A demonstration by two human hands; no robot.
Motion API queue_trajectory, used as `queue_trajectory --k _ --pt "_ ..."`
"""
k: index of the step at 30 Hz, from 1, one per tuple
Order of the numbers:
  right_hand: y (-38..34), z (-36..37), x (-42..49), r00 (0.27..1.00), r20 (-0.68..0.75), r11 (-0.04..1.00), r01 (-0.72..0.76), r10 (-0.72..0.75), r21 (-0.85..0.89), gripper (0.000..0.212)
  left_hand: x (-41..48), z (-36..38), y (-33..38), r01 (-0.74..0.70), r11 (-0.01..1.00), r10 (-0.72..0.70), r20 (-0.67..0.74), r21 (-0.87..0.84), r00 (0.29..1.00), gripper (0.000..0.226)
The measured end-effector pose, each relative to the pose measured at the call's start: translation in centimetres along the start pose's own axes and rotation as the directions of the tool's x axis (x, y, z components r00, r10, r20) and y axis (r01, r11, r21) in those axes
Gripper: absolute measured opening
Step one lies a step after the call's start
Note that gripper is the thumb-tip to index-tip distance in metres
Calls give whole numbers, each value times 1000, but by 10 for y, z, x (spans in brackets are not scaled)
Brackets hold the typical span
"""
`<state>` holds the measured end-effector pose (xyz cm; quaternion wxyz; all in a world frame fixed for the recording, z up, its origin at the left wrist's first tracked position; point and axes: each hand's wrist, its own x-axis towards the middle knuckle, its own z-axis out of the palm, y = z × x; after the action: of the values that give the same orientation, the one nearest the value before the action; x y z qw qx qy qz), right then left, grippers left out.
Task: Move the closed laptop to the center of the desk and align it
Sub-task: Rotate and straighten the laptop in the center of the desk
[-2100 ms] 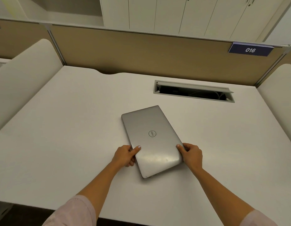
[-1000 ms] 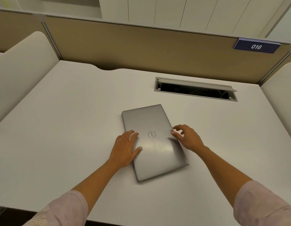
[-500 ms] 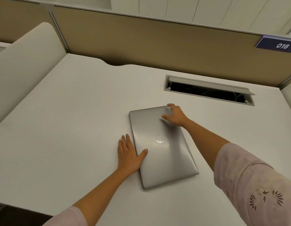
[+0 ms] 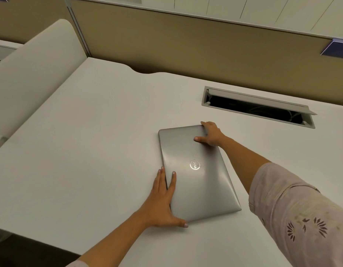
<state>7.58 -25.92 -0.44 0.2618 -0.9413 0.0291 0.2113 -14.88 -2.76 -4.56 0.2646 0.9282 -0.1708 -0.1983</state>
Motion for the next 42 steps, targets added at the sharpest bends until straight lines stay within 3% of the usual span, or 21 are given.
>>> queue_trajectory --k 8,20,25,29,33,35,37,39,42 --pt "9 -7 -8 996 -82 998 -39 42 46 88 2 -8 -6 -89 994 90 -17 70 996 142" --pt "78 -22 -54 911 -237 927 -277 337 252 88 45 -68 -18 -300 858 279 112 417 954 115" --pt "104 -18 -85 852 -297 884 -334 432 326 92 56 -92 -24 -285 845 298 45 453 954 109" --pt "112 -15 -101 826 -286 861 -397 486 318 93 56 -100 -26 -201 880 234 -24 431 972 108" --pt "114 -15 -108 821 -286 862 -422 494 279 93 47 -95 -18 -10 958 38 -92 287 995 111" --pt "114 -15 -109 825 -296 873 -420 481 246 89 40 -87 -10 164 978 -151 -105 128 983 123" --pt "113 -13 -109 836 -303 887 -406 457 218 85 30 -73 4 343 932 -357 -119 -117 927 134" --pt "114 -12 -110 855 -296 902 -380 427 202 82 18 -57 25 482 772 -561 -85 -414 824 137" --pt "116 -12 -111 891 -253 923 -340 377 179 79 9 -39 59 568 333 -700 206 -752 683 130"
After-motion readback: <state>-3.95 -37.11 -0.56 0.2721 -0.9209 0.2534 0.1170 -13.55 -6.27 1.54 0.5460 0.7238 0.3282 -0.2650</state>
